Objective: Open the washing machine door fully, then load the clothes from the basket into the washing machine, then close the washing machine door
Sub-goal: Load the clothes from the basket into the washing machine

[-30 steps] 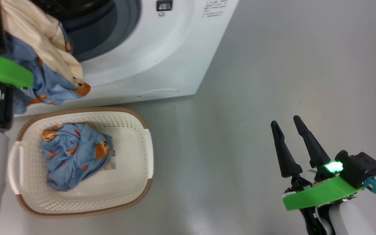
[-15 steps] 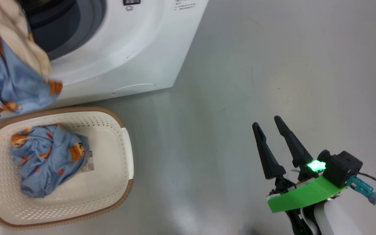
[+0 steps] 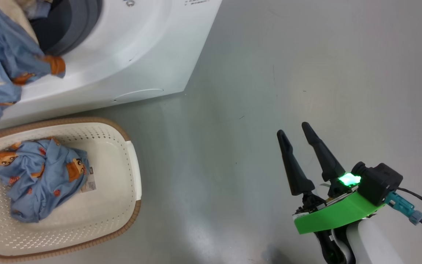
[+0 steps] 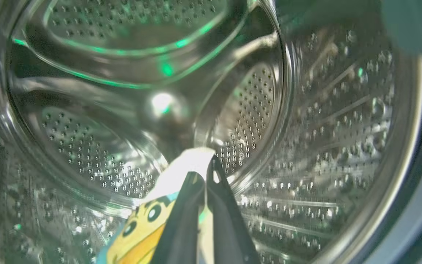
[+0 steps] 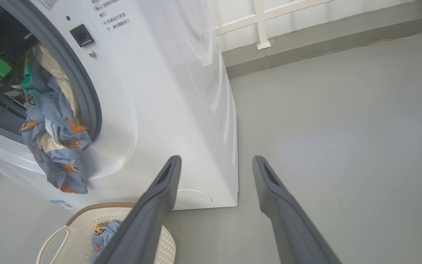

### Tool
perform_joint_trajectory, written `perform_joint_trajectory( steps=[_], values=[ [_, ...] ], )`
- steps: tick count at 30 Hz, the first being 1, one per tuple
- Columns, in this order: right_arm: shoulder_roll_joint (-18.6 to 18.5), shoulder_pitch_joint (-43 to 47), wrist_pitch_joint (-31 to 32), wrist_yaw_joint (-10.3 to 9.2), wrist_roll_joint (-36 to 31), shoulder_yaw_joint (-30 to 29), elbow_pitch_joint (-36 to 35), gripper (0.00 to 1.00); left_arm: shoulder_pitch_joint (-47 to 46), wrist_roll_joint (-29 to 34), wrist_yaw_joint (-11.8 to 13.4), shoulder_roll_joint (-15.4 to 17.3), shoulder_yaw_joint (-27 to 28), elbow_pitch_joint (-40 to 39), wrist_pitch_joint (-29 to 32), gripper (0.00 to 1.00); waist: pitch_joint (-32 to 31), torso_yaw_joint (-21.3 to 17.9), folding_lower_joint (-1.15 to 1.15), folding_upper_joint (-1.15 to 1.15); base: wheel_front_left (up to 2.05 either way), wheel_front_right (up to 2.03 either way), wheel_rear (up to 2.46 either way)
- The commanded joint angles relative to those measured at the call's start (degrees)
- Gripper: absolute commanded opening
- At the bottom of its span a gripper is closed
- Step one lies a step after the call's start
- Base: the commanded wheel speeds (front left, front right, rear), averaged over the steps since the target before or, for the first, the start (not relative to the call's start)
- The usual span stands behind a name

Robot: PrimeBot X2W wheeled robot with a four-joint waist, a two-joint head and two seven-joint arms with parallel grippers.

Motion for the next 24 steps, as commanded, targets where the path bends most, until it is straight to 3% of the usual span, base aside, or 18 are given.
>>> perform_joint_trajectory(
  steps=[1,2,3,12,24],
  values=[
    [-0.08,0.08,-0.27,0.09,-0.29,1.65,-1.23,1.0,0.53,0.94,-0.14,2.67,0.66,-0.73,-0.22,0.29,-0.05,0.01,0.0,0.0,0.0,0.0,0.0],
    [-0.04,0.02,-0.27,0.09,-0.27,1.74,-1.18,1.0,0.73,0.48,-0.14,2.43,0.27,0.94,-0.22,0.49,-0.1,0.03,0.0,0.0,0.0,0.0,0.0],
    [-0.02,-0.02,-0.27,0.09,-0.25,1.79,-1.17,1.0,0.56,0.43,-0.14,2.45,-0.51,1.83,-0.22,1.0,-0.07,0.09,0.0,0.0,0.0,0.0,0.0],
    [-0.08,-0.16,-0.27,0.09,-0.3,1.41,-1.1,1.0,0.12,-1.49,-0.16,2.09,-2.64,4.77,-0.22,1.0,-0.36,1.19,0.0,0.0,0.0,0.0,0.0],
    [-0.19,-0.37,-0.27,0.09,-0.58,0.65,-1.16,1.0,6.16,-3.88,-0.16,-0.51,-1.56,1.72,-0.22,1.0,-0.85,3.37,0.0,0.0,0.0,0.0,0.0]
  ],
)
